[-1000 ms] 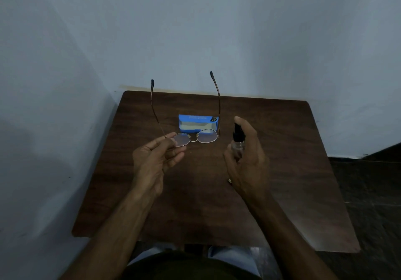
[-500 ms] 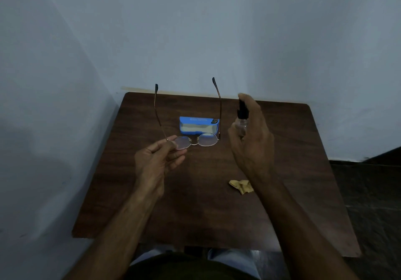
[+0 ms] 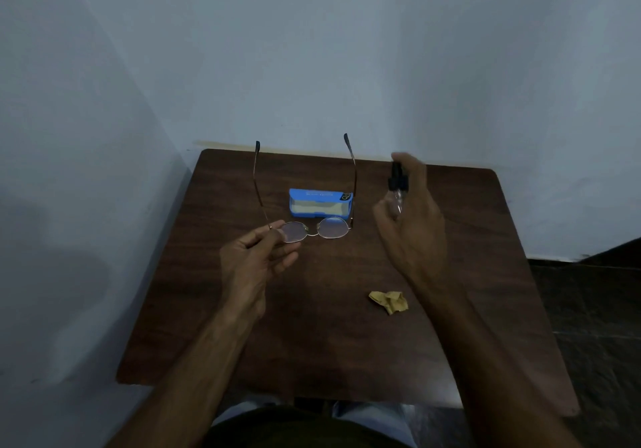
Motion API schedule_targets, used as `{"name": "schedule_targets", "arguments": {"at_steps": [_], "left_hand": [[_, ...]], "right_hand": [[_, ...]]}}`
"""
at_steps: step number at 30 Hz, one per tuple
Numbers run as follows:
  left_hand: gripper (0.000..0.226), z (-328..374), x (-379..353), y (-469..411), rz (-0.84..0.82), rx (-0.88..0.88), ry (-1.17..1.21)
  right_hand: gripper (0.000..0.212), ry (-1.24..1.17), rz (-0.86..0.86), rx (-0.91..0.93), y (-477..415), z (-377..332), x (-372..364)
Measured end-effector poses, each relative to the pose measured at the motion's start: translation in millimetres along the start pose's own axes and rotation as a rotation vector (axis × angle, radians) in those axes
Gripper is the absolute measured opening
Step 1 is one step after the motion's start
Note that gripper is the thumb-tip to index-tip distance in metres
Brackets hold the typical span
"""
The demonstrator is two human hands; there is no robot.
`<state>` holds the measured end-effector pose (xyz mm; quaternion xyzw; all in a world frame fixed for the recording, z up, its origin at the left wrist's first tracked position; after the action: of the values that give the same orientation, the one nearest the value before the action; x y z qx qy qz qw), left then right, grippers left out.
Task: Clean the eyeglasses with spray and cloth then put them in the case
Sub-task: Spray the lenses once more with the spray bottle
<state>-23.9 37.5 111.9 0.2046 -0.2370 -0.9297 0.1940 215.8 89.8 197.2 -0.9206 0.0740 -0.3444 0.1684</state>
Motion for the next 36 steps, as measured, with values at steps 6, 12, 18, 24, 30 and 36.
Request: {"name": "schedule_targets", "arguments": {"at_steps": [6,12,18,24,30,36], "left_hand": [[0.026,-2.3,-1.8,-6.1,-0.001,-0.021,0.003],[0.03,-9.1,-7.7,-8.2,-0.004,-0.035,-0.019],[0.029,-11.7,-3.7,-12.6,0.027,-0.025,-0.061],[0.028,-11.9,-0.9,-18.1,0.028,-0.028,-0.081],[0.027,-12.5,1.5,-21.7,0.022,-0.04,-0.094],[0.026,-16.6,6.9,-25.9,0.023,-0.035,-0.111]], "right_hand": [[0.061,-0.235,-0.274,-0.11,64.3,-25.7,-34.5],[0.047,-0.243,-0.37,-0.119,65.1,-44.5,-76.7],[0.036,-0.226,-0.358,-0.156,62.9,-46.1,-89.6],[0.031,-0.199,-0.356,-0.118,62.6,-48.7,-95.2],[0.031,-0.242,-0.336,-0.143,49.4,-55.4,-95.0],[0.038,-0.38,-0.242,-0.17,23.1,-69.3,-86.0]]}}
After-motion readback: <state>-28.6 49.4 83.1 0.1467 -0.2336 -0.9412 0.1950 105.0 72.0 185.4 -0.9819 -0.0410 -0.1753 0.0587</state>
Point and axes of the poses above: each hand's wrist, its own y-axis away from the middle knuckle, its own x-axis out of the back of the hand, z = x × y, the point moved 6 cm from there along -y, towards the middle knuckle, and after that the axes turned 4 degrees about x, right-handed, at the moved point
